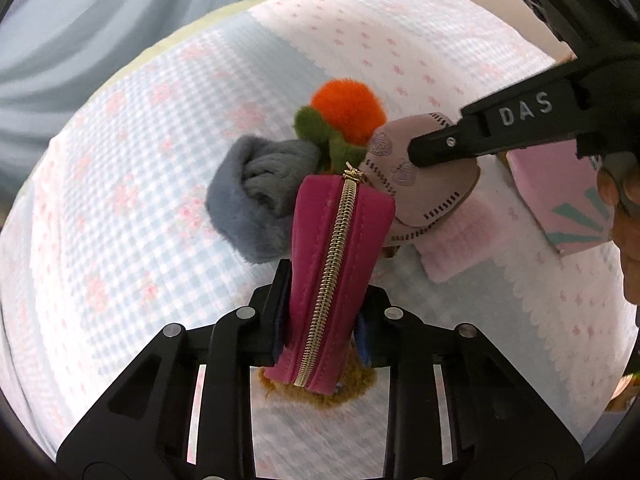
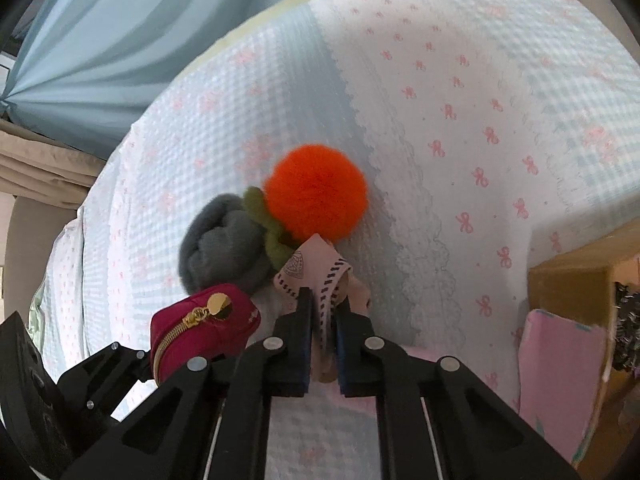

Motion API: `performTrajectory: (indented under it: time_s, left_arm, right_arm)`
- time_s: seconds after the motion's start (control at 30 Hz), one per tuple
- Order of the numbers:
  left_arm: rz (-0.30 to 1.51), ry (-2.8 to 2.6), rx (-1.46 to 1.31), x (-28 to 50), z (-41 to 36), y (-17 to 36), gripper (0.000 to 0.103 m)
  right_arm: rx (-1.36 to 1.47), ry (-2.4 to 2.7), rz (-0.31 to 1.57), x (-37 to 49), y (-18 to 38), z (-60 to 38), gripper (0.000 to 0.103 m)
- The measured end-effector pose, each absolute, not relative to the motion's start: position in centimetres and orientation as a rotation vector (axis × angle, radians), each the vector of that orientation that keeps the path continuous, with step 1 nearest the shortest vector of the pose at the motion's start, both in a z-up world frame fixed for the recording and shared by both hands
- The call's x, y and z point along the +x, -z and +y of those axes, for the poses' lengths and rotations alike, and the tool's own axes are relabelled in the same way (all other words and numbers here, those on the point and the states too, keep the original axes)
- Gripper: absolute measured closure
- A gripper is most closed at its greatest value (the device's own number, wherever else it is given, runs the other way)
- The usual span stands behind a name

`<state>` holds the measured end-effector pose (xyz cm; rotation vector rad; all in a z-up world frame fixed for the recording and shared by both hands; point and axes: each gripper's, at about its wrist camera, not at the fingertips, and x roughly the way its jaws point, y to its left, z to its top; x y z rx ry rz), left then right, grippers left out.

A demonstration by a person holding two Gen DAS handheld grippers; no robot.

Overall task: Organize soft objects
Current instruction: 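Carry pouch and pink mask into the box and open both tools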

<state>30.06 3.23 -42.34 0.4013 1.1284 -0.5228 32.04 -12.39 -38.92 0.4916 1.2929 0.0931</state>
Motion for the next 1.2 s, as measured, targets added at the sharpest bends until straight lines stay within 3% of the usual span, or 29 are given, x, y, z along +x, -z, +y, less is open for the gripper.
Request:
performTrajectory:
  time_s: [0.4, 0.83, 1.2]
  left_arm:
    - [1.099, 0.413, 0.254, 29.4, 5.6, 36.0, 0.080]
    - [1.047, 0.355, 0.067, 26.3, 8.2, 23.8, 0.080]
    - [0.981, 0.313, 0.077, 23.9, 2.6, 16.2, 0.080]
  right_arm:
    - [0.457, -0.113, 1.173, 28.1, 31.1, -11.9, 0.095]
    - [0.422, -0.130, 1.036, 21.5, 17.7, -12.4, 0.095]
    - [0.401, -0.131, 0.931, 16.3, 11.4, -20.9, 0.095]
